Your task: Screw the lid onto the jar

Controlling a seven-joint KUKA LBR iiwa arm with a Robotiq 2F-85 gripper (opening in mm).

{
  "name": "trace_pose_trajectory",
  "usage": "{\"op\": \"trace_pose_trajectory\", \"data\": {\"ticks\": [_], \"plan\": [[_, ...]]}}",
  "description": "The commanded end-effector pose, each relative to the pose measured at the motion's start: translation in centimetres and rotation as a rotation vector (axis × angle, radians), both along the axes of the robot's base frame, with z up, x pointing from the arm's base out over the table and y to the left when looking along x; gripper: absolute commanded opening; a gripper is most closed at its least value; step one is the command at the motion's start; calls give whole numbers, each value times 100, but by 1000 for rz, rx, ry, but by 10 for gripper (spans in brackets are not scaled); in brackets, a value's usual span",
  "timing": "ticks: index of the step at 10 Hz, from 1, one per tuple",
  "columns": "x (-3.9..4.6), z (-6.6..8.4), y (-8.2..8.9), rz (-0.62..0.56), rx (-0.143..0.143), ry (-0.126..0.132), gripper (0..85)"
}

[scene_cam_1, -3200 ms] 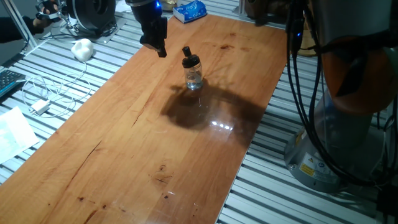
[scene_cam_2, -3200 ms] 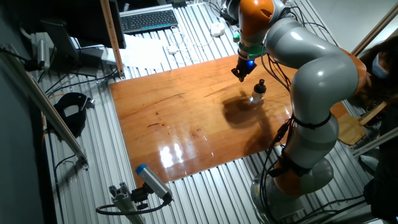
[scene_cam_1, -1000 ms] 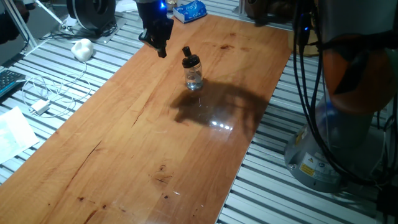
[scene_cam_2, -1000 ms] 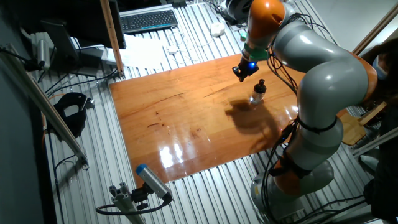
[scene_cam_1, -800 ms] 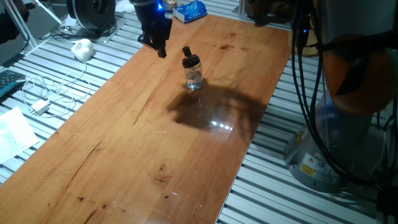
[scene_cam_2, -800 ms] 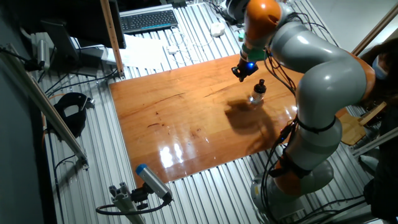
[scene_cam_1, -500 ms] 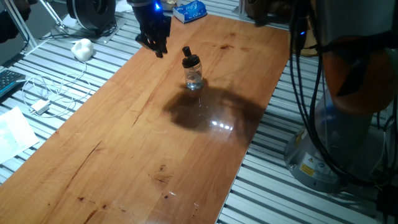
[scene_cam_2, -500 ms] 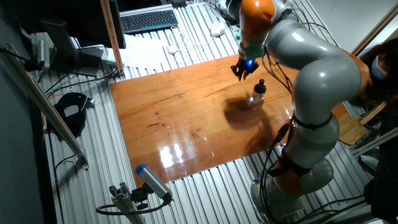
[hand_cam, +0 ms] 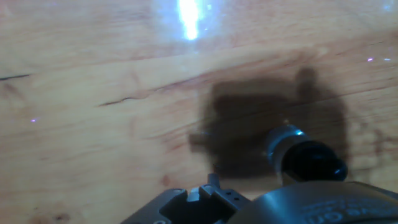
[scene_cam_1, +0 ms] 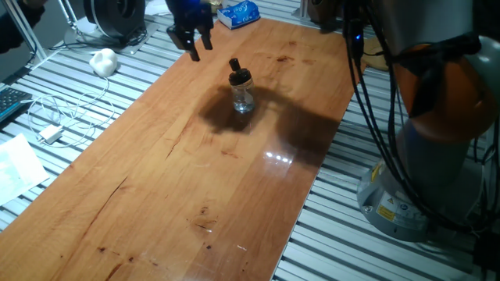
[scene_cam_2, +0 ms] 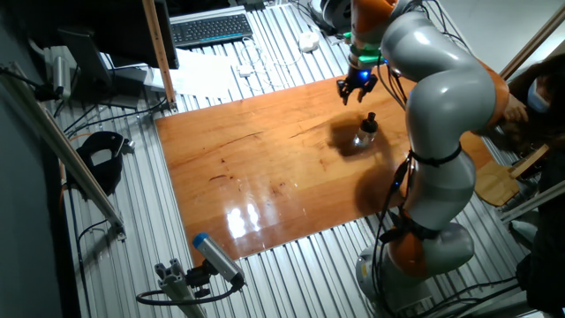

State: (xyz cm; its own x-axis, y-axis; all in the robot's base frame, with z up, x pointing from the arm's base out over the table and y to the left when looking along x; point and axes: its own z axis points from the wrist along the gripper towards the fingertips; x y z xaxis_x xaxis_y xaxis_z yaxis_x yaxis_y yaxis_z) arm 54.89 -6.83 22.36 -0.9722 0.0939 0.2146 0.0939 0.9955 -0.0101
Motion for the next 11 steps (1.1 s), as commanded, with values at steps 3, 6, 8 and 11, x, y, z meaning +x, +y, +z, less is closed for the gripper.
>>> {"op": "trace_pose_trajectory", "data": {"ticks": [3,6,8,11], "plan": [[-93,-136,-878,11,0,3,510],[-130,-167,-1188,20,21,10,510],[-108,-274,-1306,24,33,5,510],[-110,-417,-1340,26,57,-6,510]]}}
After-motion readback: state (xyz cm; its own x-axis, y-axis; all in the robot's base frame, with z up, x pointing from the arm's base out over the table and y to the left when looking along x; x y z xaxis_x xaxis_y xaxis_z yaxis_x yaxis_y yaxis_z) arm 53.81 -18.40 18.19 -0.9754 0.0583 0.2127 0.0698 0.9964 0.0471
